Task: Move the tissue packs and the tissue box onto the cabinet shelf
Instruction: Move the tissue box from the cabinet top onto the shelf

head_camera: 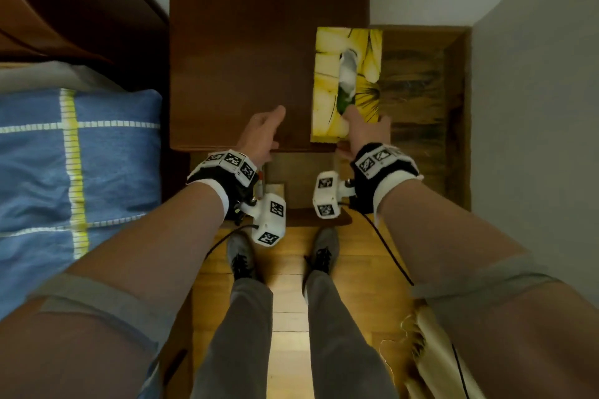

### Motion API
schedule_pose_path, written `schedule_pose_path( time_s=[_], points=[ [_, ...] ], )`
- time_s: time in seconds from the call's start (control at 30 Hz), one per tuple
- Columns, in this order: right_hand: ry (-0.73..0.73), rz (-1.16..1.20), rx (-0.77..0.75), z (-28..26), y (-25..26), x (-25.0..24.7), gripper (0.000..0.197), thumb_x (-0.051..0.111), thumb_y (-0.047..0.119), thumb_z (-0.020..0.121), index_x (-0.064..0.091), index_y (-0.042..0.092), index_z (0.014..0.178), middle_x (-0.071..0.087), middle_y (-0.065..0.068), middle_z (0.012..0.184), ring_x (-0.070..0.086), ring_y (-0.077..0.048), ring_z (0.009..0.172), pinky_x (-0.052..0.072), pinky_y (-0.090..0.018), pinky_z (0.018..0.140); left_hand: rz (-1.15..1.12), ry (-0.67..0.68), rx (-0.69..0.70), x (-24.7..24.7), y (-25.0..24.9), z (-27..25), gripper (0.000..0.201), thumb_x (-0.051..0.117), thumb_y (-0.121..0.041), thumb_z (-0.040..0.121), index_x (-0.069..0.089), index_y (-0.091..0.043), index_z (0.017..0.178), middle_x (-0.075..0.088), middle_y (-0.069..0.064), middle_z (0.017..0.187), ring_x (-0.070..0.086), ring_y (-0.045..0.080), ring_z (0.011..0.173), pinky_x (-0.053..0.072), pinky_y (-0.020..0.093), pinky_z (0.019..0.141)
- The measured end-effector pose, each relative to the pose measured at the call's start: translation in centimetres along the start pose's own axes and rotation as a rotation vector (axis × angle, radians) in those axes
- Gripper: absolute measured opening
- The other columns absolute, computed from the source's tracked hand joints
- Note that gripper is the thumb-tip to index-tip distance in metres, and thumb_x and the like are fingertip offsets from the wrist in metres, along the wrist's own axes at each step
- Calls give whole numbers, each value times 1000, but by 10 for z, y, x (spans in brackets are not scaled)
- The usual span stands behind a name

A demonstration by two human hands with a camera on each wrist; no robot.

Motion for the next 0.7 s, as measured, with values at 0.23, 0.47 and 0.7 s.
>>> schedule_pose_path(
  time_s=[0.23, 0.47, 0.7],
  points=[
    [378, -143, 170, -20, -77, -16, 77, 79, 31, 71, 37, 25, 135, 59, -11, 114, 72, -35, 80, 62, -48, 66, -136, 66, -139, 34, 63, -6, 118, 68, -83, 57, 27, -26, 152, 49, 3, 148, 53, 30, 129, 46, 52, 104],
    [554, -291, 272, -37, -120, -12, 67, 82, 35, 64, 62, 10, 123, 71, -12, 114, 74, -23, 70, 57, -27, 58, -42, 111, -128, 13, 123, -12, 129, 63, -94, 42, 30, -33, 151, 53, 0, 146, 54, 27, 130, 42, 53, 109],
    [628, -491, 326, -75, -125, -1, 50, 71, 52, 69, 63, 15, 101, 65, -8, 82, 59, -18, 51, 46, -25, 51, 35, 227, -313, -11, 119, -54, 98, 44, -90, 68, 44, -28, 144, 58, 6, 140, 54, 31, 127, 39, 56, 110]
  ],
)
Point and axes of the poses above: each hand's wrist, its own z-axis towards the middle knuckle, its own x-axis out of the palm, y = z × x, the point moved 2 cm from there along z, towards the middle knuckle
